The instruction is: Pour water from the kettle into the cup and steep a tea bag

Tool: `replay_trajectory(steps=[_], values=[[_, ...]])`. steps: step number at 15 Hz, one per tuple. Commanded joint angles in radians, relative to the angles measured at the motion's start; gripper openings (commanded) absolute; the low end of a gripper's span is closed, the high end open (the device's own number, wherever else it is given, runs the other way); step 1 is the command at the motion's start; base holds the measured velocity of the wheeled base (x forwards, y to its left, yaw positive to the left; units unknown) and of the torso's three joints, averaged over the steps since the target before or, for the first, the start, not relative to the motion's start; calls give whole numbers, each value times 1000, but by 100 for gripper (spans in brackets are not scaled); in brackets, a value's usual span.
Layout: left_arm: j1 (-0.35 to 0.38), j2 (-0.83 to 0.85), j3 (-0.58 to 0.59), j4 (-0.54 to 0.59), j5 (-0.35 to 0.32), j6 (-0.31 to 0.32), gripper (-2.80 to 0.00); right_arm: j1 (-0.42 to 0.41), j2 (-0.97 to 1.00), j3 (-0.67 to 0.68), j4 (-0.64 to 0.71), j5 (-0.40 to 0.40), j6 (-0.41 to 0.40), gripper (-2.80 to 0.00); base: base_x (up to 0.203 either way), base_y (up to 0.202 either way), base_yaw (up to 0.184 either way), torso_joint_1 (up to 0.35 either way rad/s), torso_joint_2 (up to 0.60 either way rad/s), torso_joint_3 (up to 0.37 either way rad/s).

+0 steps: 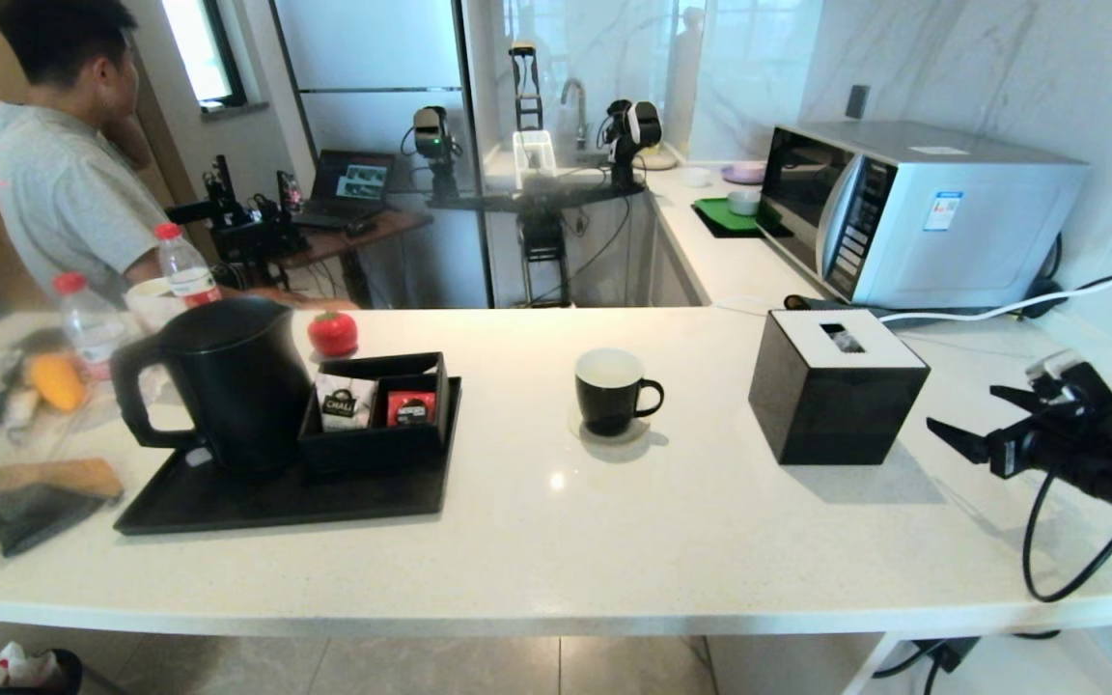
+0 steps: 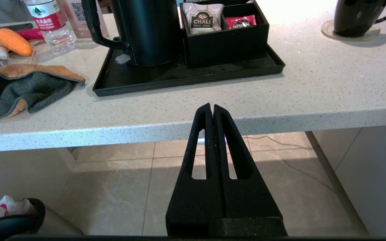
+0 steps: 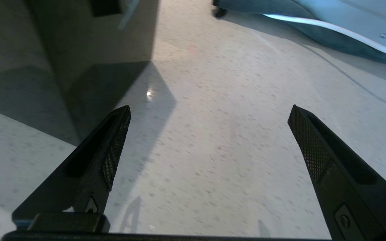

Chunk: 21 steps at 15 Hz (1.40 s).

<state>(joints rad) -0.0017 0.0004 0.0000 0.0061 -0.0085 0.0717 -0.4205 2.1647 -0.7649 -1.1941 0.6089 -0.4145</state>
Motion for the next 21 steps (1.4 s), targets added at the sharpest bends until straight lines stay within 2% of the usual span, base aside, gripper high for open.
replay_trajectory(steps=[1,2,3,6,8,12,15,17,19,21], values=[[0,0,0,0,-1,0,-280,-47,-13,0,-5,5,-2,0,0,0,0,0,0,0],[0,0,0,0,0,0,-280,-64,-22,-1,-4,6,-1,0,0,0,0,0,0,0],[0,0,0,0,0,0,-280,-73,-38,-6,0,6,0,-280,0,0,0,0,0,0],[0,0,0,0,-1,0,-280,-76,-110,-86,51,6,66,-280,0,0,0,0,0,0],[0,0,0,0,-1,0,-280,-68,-174,-208,165,6,86,-280,0,0,0,0,0,0],[0,0,0,0,-1,0,-280,-14,-297,-494,613,6,92,-280,0,0,0,0,0,0],[0,0,0,0,-1,0,-280,83,-330,-718,1016,4,83,-280,0,0,0,0,0,0],[0,0,0,0,-1,0,-280,181,-322,-844,1236,-8,43,-280,0,0,0,0,0,0],[0,0,0,0,-1,0,-280,269,-305,-887,1362,-41,27,-280,0,0,0,0,0,0],[0,0,0,0,-1,-1,-280,323,-300,-894,1473,-81,25,-280,0,0,0,0,0,0]])
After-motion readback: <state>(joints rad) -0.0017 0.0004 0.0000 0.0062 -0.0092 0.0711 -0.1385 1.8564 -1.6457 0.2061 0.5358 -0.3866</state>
